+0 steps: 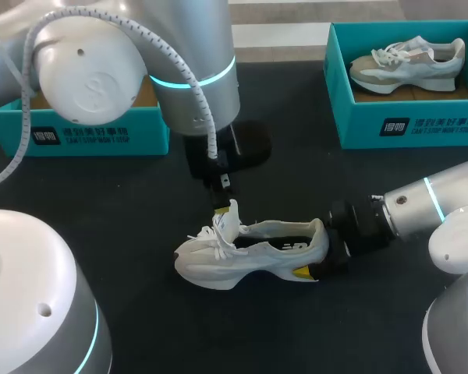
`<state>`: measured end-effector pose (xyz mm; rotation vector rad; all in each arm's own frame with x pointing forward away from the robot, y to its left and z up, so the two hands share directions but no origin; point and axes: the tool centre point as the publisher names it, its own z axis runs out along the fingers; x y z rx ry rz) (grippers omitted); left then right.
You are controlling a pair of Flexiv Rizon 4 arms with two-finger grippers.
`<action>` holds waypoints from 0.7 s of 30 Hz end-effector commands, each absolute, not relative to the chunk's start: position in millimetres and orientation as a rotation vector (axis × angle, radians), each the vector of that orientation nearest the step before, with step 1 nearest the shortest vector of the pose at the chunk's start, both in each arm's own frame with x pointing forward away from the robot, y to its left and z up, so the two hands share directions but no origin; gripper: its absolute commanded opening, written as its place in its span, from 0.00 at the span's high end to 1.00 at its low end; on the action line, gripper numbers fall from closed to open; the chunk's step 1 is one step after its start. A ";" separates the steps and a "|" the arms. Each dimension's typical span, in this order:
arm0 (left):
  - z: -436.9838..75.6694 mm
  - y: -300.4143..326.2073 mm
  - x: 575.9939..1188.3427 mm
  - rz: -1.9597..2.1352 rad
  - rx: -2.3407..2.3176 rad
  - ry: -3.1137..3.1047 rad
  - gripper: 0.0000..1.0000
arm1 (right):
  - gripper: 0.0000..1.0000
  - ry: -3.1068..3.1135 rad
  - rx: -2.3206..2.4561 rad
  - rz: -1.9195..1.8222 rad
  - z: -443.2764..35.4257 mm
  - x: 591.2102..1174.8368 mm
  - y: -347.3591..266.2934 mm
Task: Take the shoe out of the shoebox, open the shoe tongue, remove and reinsert the insole, then place the shoe into the shoebox
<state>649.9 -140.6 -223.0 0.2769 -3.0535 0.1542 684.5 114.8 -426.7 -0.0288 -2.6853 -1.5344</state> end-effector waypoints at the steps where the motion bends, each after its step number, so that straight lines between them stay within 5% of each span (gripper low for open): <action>1: -224.6 -136.1 648.6 0.169 0.279 -3.054 1.00 | 1.00 -2.686 -0.030 -1.530 -436.3 682.5 113.1; 21: -243.2 -136.3 690.5 -0.040 -0.006 -3.024 1.00 | 1.00 -2.686 -0.030 -1.530 -436.3 682.5 113.1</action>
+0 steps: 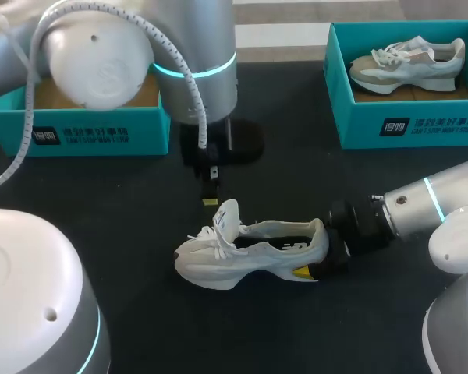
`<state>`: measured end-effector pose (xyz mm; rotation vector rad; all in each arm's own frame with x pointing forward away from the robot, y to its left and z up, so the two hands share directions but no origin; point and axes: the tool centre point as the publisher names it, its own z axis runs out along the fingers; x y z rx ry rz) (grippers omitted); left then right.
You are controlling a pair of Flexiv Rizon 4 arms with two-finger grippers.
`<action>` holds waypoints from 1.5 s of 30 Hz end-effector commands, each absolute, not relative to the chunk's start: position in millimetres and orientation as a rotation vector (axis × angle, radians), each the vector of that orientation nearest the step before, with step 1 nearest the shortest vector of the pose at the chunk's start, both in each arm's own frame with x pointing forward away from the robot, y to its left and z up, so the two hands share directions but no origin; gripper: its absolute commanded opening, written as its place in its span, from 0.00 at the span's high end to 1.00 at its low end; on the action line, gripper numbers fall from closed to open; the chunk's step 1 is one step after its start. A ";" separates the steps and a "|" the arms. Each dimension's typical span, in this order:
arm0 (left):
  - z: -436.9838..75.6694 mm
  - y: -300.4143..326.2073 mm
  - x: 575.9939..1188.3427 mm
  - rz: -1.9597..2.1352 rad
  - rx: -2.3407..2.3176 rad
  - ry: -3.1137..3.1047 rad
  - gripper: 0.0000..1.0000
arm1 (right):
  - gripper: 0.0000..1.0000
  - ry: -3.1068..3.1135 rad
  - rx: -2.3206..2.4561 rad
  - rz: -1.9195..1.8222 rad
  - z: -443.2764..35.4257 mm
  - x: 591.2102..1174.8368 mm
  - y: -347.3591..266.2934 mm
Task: Take the shoe out of the shoebox, open the shoe tongue, remove and reinsert the insole, then place the shoe into the shoebox
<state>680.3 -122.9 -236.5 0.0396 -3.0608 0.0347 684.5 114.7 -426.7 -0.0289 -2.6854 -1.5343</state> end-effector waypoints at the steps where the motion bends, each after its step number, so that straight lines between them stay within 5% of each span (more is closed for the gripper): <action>1: -244.5 -136.6 690.7 -0.052 -0.035 -3.013 1.00 | 1.00 -2.686 -0.030 -1.530 -436.3 682.5 113.1; 45: -313.0 -216.6 661.0 -0.033 -0.119 -2.871 1.00 | 1.00 -2.686 -0.030 -1.530 -436.3 682.5 113.1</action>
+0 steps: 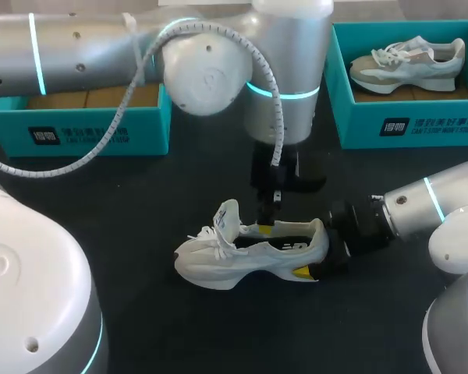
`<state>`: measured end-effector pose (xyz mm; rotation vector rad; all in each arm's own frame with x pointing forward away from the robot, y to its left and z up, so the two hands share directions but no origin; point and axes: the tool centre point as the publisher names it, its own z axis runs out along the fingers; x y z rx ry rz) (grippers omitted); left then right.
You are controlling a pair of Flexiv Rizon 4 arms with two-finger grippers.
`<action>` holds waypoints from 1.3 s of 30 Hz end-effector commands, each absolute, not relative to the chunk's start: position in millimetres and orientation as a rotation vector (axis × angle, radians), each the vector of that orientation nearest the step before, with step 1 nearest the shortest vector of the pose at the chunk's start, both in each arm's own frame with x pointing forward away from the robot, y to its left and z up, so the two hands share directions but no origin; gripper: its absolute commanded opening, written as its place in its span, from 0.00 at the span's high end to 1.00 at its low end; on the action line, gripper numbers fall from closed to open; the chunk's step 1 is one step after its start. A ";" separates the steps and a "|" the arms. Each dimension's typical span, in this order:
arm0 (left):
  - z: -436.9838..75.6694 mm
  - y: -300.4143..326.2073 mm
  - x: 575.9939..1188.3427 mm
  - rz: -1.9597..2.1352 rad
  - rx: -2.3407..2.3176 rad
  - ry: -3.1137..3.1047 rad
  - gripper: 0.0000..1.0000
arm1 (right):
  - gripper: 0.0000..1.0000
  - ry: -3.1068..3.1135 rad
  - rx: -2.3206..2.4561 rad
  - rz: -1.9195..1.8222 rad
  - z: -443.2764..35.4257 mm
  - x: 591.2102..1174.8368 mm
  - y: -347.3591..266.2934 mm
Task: Take the shoe out of the shoebox, open the shoe tongue, remove and reinsert the insole, then place the shoe into the shoebox
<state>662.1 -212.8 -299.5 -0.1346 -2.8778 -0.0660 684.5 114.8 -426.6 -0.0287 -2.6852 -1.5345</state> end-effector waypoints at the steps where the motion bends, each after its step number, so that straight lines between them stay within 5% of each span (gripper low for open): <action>1: -314.3 -219.0 661.7 -0.028 -0.120 -2.868 1.00 | 1.00 -2.686 -0.030 -1.530 -436.3 682.5 113.1; 38: -391.7 -243.8 663.5 0.123 -0.109 -2.937 1.00 | 1.00 -2.686 -0.030 -1.530 -436.3 682.5 113.1; 39: -392.4 -243.9 662.0 0.123 -0.112 -2.935 0.89 | 1.00 -2.686 -0.030 -1.530 -436.3 682.5 113.1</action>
